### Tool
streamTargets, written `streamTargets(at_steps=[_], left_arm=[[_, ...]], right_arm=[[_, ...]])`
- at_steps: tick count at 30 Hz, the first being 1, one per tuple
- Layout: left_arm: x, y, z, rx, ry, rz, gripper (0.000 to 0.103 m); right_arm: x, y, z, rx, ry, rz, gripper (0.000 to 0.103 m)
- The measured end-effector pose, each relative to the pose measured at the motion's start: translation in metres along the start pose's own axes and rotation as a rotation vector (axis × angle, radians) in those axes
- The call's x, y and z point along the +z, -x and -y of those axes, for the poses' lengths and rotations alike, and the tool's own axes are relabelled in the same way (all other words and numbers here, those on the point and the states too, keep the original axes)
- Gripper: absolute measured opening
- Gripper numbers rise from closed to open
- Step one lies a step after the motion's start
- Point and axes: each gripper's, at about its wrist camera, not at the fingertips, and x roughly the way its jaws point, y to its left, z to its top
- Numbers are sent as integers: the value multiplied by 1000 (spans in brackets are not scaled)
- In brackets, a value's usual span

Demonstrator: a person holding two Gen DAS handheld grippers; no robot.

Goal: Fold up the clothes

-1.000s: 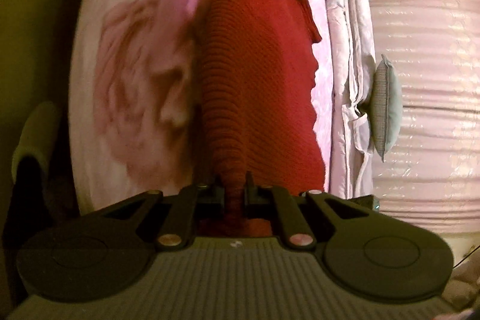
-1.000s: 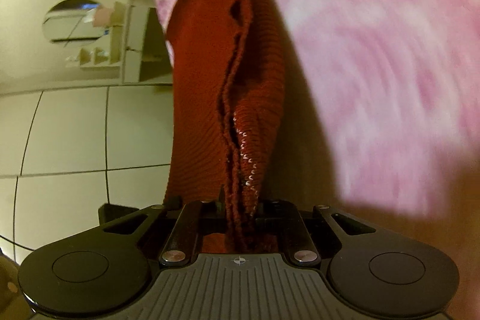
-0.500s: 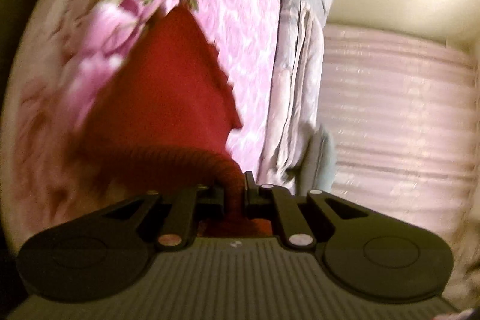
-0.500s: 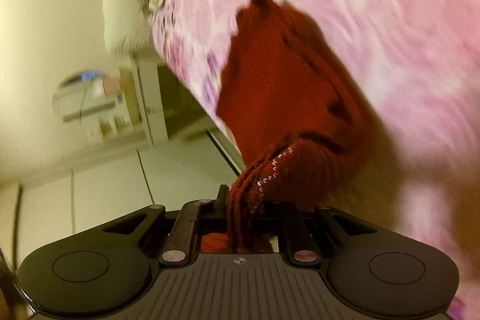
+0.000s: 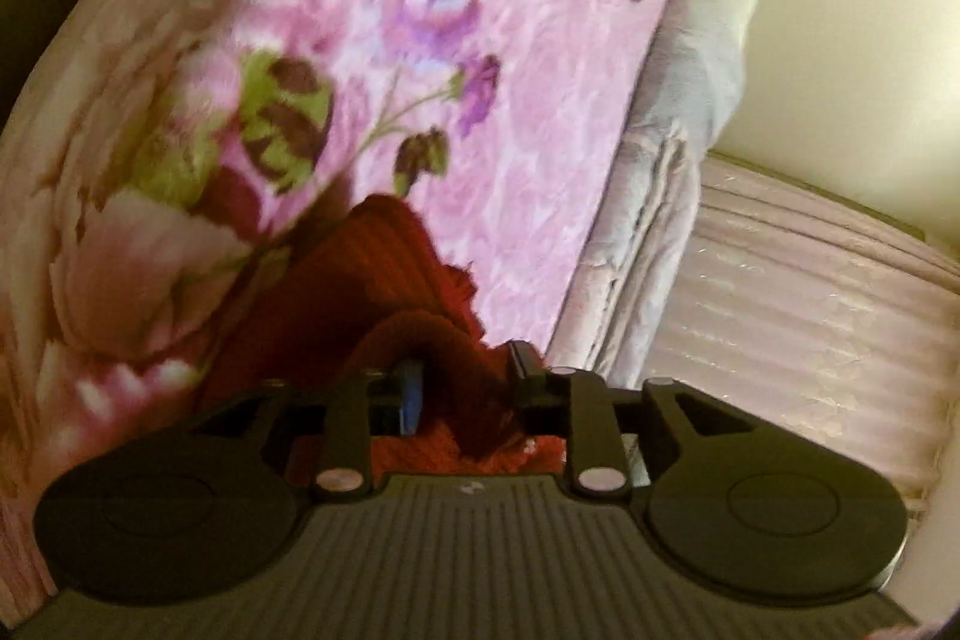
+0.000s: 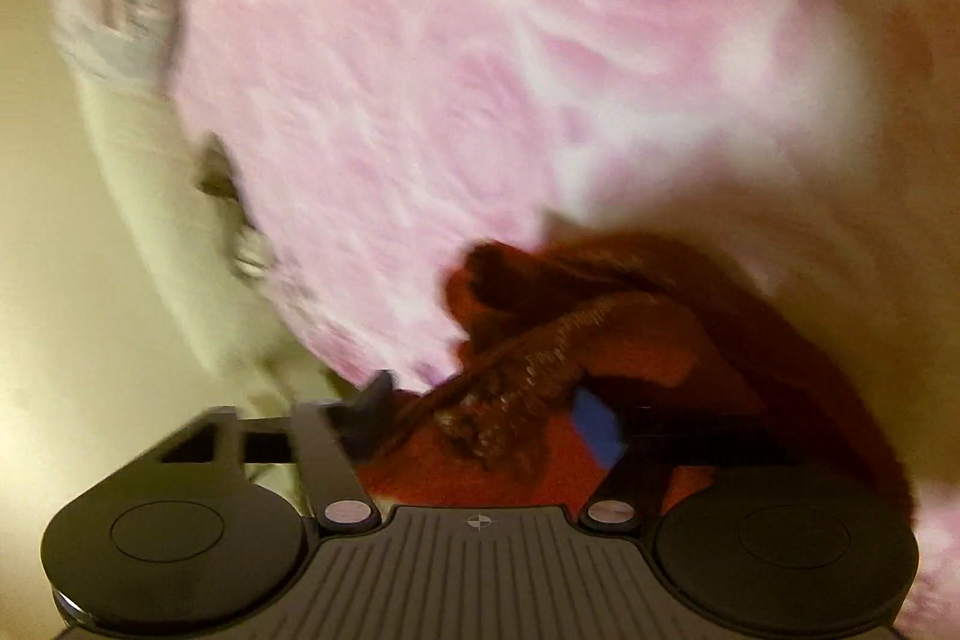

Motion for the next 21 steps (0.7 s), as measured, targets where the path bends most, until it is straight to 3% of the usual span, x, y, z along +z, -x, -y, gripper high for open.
streamTargets(at_steps=[2,3,4,7,9,12,15,18,20,21], left_arm=[[0,11,1,-40,-19,33,30],[1,18,2,-58,-27,69,42],[2,26,3,-81,-34,118,47],[7,42,10,-121,-93,188,46],[5,42,23,-39,-242,164,46],[-8,29,42,131,-546,86,46],[-24,8,48,221,-761,22,46],[-33,-6,50,255,-875,20,46],[-32,-12,48,239,-879,30,43],[-30,-15,47,225,-867,27,38]], right_arm=[[1,10,-10,36,106,22,82],[0,13,-17,22,185,45,82],[-2,16,-25,-6,280,58,82],[-15,20,-45,-73,561,65,82],[-28,17,-56,-139,769,47,82],[-55,7,-62,-259,1093,10,82],[-79,-13,-56,-316,1335,-44,82],[-86,-39,-48,-310,1447,-64,79],[-83,-53,-43,-299,1453,-58,77],[-81,-55,-41,-291,1444,-55,70]])
